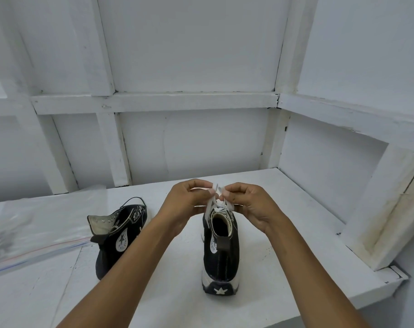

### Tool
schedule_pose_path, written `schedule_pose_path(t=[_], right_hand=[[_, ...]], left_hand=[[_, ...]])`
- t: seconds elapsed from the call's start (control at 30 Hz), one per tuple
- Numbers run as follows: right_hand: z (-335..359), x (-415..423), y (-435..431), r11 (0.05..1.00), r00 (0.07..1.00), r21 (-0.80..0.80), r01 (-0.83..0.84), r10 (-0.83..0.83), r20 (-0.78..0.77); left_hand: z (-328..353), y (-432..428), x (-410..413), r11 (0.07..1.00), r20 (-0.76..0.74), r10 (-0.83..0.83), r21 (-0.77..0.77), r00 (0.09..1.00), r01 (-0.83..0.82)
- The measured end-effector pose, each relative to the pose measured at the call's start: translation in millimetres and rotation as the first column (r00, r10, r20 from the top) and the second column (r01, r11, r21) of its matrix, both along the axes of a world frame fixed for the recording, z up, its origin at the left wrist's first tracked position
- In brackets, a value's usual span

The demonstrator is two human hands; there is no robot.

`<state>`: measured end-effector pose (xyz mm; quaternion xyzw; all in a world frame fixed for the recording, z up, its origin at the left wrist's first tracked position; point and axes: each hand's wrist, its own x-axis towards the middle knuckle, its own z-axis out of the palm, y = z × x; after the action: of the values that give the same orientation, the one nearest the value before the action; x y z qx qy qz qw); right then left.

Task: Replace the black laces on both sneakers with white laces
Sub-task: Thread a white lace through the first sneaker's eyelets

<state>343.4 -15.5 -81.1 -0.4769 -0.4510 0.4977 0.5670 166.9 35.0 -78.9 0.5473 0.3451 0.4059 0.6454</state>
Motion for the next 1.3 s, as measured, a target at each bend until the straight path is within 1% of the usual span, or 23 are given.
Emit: schedule_pose_path(t=[0.1, 0.33, 0.53, 0.67, 0.77, 0.83, 0.93, 1.0, 1.07, 1.1, 1.17, 1.23, 1.3], right_hand=[[0.4, -0.8, 0.0, 1.0, 1.0, 0.016, -0.018, 0.018, 0.019], [2.5, -5.7, 0.7, 0.999, 0.996, 0.031, -0.023, 0.02, 0.091], [-0.3, -5.0, 2.7, 0.999, 0.994, 0.039, -0.017, 0.013, 0.112], [-1.2, -4.3, 3.5, 1.0, 0.988, 0.031, -0.006, 0.001, 0.155], [-3.4, -1.6, 5.5, 1.0, 0.99, 0.011, 0.021, -0.022, 0.136], [-3.9, -0.8, 6.8, 1.0, 0.992, 0.0, 0.023, -0.023, 0.123], [-2.8, 0.9, 6.8, 0.999, 0.993, -0.027, -0.045, 0.048, 0.106], [-1.1, 2.8, 4.5, 0.99, 0.987, -0.043, -0.135, 0.138, 0.082], [-0.8, 5.7, 2.9, 0.98, 0.977, -0.054, -0.192, 0.196, 0.078], [-0.9, 7.7, 2.9, 0.977, 0.974, -0.055, -0.205, 0.21, 0.09], [-0.7, 9.8, 3.5, 0.975, 0.967, -0.046, -0.219, 0.223, 0.12], [-0.8, 9.8, 4.4, 0.975, 0.962, -0.045, -0.216, 0.22, 0.159], [-2.9, 9.2, 5.8, 0.979, 0.96, -0.05, -0.2, 0.206, 0.189]], left_hand=[[0.6, 2.7, 1.0, 1.0, -0.013, 0.019, -0.002, 1.0, -0.019], [3.0, 3.9, 2.5, 0.998, -0.055, -0.068, -0.012, 0.996, 0.068], [4.9, 4.0, 2.0, 0.996, -0.031, -0.077, -0.055, 0.997, 0.075], [6.1, 4.8, -0.1, 0.995, -0.094, -0.1, 0.004, 0.991, 0.1], [8.8, 5.0, -1.3, 0.989, -0.152, -0.125, 0.062, 0.98, 0.136], [9.5, 4.6, -2.7, 0.982, -0.156, -0.149, 0.089, 0.976, 0.164], [6.2, 4.0, -2.2, 0.98, -0.123, -0.151, 0.114, 0.981, 0.165], [4.1, 3.5, -1.2, 0.984, -0.073, -0.156, 0.072, 0.985, 0.162], [3.8, 4.9, -2.0, 0.978, -0.05, -0.203, 0.04, 0.978, 0.205], [4.4, 5.7, -2.5, 0.969, -0.063, -0.241, 0.044, 0.969, 0.244], [8.1, 7.3, -3.4, 0.945, -0.134, -0.306, 0.081, 0.943, 0.318], [13.8, 8.1, -3.0, 0.917, -0.26, -0.324, 0.149, 0.91, 0.369], [19.6, 8.5, -1.7, 0.884, -0.411, -0.289, 0.231, 0.864, 0.406]])
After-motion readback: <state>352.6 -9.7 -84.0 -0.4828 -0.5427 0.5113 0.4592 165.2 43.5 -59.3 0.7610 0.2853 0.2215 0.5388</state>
